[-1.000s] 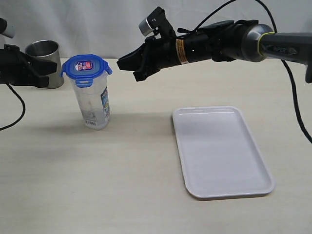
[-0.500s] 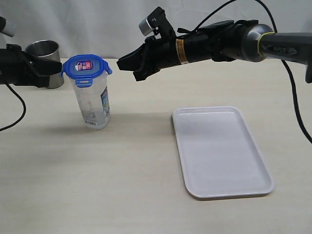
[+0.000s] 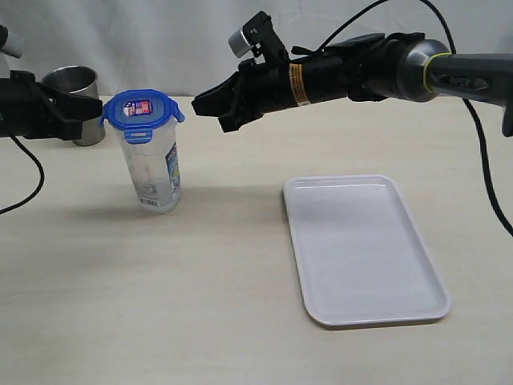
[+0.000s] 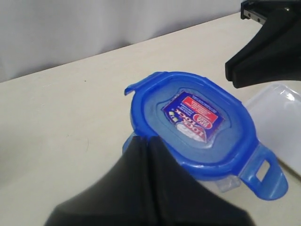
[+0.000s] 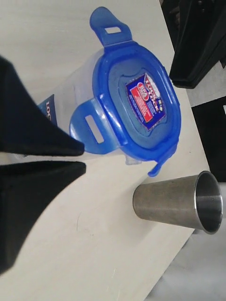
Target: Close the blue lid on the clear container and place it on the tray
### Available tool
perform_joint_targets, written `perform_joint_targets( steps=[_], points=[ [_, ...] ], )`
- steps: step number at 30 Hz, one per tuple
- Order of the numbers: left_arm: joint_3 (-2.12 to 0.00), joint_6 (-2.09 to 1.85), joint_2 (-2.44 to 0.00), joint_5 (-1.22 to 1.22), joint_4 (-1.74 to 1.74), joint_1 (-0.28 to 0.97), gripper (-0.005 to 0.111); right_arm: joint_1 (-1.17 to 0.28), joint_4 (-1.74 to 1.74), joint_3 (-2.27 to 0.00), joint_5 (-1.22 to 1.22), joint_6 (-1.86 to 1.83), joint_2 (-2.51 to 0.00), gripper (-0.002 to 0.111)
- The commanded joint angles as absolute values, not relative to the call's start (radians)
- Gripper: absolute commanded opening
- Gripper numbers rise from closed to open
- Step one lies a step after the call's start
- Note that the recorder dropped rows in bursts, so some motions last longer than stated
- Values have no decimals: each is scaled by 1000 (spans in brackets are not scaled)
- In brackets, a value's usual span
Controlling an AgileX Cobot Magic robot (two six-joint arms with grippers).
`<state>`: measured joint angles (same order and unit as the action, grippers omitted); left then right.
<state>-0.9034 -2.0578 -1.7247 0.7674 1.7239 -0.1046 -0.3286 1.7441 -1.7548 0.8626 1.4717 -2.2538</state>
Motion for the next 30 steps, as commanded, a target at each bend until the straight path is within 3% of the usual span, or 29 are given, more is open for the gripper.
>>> perform_joint_targets(
  steps=[1, 16, 30],
  points=[
    [-911, -2051, -1714, 810, 1732, -104, 0, -328, 1744, -1750, 866, 1474, -2242, 5],
    [-737, -2144, -1599, 705, 1744, -104, 0, -326, 1744, -1750, 857, 1458, -2242, 5],
    [-772, -2144, -1706, 766, 1744, -104, 0, -326, 1744, -1750, 858, 1476, -2242, 5]
  ],
)
